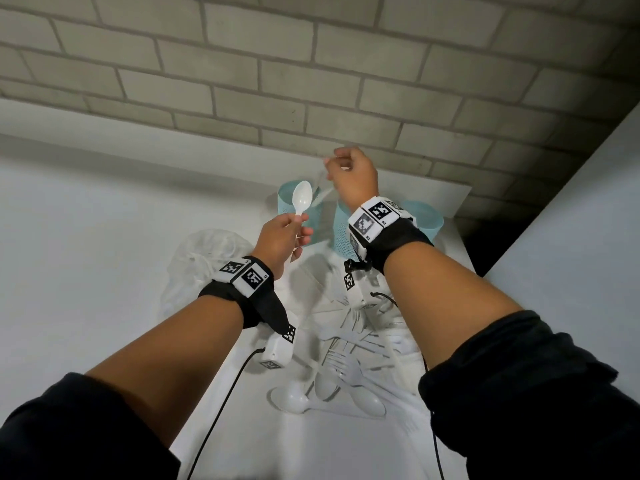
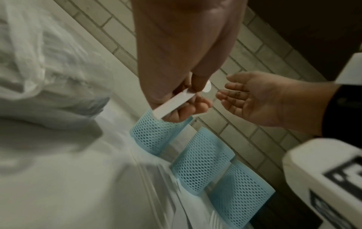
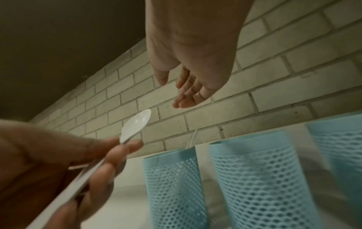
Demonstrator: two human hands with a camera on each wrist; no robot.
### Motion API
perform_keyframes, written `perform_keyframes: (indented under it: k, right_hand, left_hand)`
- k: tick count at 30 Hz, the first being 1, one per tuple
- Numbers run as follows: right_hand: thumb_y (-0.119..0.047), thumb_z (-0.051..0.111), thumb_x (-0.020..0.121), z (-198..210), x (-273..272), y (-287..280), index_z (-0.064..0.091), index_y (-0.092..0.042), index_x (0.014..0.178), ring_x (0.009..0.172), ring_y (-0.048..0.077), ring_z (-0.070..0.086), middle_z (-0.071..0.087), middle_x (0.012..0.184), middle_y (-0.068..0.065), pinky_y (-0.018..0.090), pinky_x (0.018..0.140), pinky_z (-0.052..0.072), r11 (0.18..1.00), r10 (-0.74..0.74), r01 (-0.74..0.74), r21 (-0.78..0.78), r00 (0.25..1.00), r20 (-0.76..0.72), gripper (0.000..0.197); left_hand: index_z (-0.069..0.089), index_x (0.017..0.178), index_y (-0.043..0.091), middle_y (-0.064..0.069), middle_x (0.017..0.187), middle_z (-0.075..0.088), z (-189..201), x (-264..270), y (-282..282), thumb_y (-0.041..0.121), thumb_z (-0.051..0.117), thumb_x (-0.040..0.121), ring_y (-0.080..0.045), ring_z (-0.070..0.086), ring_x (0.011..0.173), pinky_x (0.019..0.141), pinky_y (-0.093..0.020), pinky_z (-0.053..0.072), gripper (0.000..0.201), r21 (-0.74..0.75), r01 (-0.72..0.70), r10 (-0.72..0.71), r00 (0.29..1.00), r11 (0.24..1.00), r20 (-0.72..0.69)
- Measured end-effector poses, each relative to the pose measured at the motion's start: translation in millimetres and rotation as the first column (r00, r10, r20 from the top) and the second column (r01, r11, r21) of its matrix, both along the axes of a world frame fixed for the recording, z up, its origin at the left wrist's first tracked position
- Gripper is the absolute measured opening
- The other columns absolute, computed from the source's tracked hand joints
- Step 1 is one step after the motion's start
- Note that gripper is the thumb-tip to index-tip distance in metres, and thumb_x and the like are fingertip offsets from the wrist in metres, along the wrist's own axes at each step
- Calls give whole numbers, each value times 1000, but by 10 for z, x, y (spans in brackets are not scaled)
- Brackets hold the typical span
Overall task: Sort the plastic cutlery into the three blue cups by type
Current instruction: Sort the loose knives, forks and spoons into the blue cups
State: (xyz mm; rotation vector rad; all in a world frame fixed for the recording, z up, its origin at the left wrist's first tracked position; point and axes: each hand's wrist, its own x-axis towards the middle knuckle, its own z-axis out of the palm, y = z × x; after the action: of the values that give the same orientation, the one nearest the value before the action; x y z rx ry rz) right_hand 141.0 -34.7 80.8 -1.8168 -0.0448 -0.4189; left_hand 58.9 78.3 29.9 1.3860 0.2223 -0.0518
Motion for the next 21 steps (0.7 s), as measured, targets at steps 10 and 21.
perform_keyframes:
  k: [10, 21]
  right_hand:
    - [-19, 66, 86, -268, -613, -455, 50, -9, 97, 71, 16, 58, 61, 84, 11, 19, 59, 51, 971, 230, -237, 2, 942, -243, 22]
    - [-11, 62, 88, -353, -829, -1018, 39, -10, 121, 40, 6, 47, 58, 69, 5, 18, 40, 37, 999, 54, -50, 22, 919, -390, 40]
  left_hand:
    - [65, 94, 14, 0, 76, 61, 41, -176, -424, 28, 48, 97, -8, 53, 60, 45, -15, 34, 22, 103, 263, -270, 961, 959, 65]
    - [62, 109, 8, 4, 77, 57, -4, -283, -693, 20, 47, 98, -5, 45, 61, 53, -14, 37, 23, 273, 466, -462, 883, 842, -81]
